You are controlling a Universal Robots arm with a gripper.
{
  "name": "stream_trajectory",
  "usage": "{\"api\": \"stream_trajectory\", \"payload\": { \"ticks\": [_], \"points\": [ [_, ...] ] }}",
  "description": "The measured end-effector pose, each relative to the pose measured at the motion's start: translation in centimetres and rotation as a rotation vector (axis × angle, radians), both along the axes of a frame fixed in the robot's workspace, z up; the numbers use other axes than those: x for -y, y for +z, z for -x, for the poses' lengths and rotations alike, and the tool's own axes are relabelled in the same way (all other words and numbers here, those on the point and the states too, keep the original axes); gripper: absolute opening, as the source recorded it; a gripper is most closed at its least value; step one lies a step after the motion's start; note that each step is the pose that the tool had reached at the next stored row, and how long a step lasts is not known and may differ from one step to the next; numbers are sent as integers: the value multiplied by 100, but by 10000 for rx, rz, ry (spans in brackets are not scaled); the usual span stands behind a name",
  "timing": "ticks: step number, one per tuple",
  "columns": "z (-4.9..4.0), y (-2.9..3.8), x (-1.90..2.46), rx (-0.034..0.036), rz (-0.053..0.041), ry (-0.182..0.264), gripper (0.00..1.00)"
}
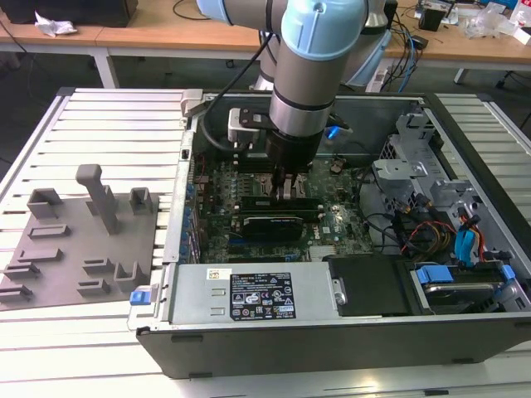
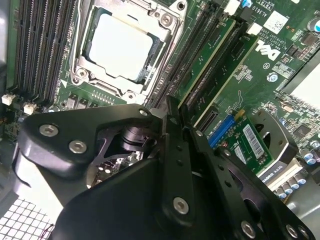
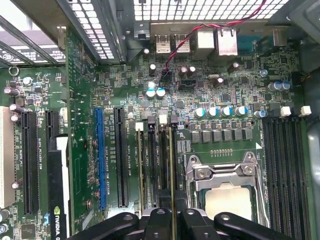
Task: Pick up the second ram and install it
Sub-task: 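Insert the second ram into the second slot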
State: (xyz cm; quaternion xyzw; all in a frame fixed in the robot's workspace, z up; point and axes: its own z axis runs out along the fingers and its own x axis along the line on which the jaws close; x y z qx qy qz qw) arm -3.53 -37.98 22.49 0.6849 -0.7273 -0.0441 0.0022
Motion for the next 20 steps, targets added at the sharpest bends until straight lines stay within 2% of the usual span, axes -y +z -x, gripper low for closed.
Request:
{"api": "stream_trajectory", "payload": {
  "ticks": [12,17,20],
  "points": [
    [0,16,24,-1,2,134,14],
    [-1,-34,24,-1,3,145,14],
    [0,-42,24,-1,2,145,14]
  ]
}}
